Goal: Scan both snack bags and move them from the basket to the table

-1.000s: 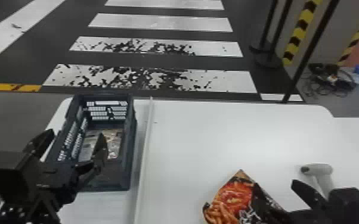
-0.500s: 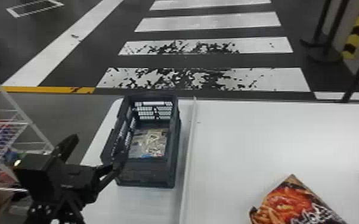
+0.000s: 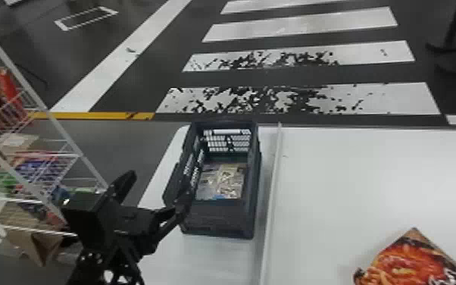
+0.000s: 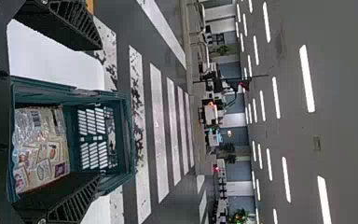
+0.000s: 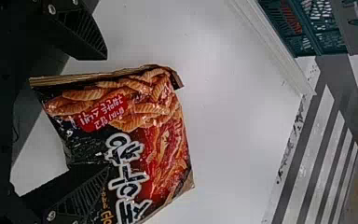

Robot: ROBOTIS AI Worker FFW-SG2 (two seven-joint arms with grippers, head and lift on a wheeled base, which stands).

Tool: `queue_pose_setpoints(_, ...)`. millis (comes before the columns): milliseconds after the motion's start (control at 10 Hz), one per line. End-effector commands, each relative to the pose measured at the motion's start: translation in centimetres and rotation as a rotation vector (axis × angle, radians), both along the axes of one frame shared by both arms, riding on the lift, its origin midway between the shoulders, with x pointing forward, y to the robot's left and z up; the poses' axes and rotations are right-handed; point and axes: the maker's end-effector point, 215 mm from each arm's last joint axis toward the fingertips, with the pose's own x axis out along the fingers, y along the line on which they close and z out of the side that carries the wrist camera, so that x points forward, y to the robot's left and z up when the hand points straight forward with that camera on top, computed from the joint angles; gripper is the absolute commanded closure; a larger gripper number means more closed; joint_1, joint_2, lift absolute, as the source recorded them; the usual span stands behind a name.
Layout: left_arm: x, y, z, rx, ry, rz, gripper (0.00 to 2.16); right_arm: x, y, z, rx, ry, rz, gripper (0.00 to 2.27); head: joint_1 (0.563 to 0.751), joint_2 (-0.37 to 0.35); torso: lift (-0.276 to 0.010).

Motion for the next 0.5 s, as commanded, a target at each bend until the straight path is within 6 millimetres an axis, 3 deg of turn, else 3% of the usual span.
queue_pose_setpoints(0, 0.1, -0.1, -0.1, -0.013, 0.003, -0.004, 0.03, -0.8, 1.1, -0.1, -0.084, -0.029, 0.061, 0.11, 0.695, 0.295, -0.098)
queue_pose_setpoints(400, 0.2, -0.4, -0.1, -0.031, 0.002, -0.022, 0.03, -0.7, 2.9, -0.9, -0.088, -0.036, 0.080, 0.11, 0.695, 0.323, -0.098)
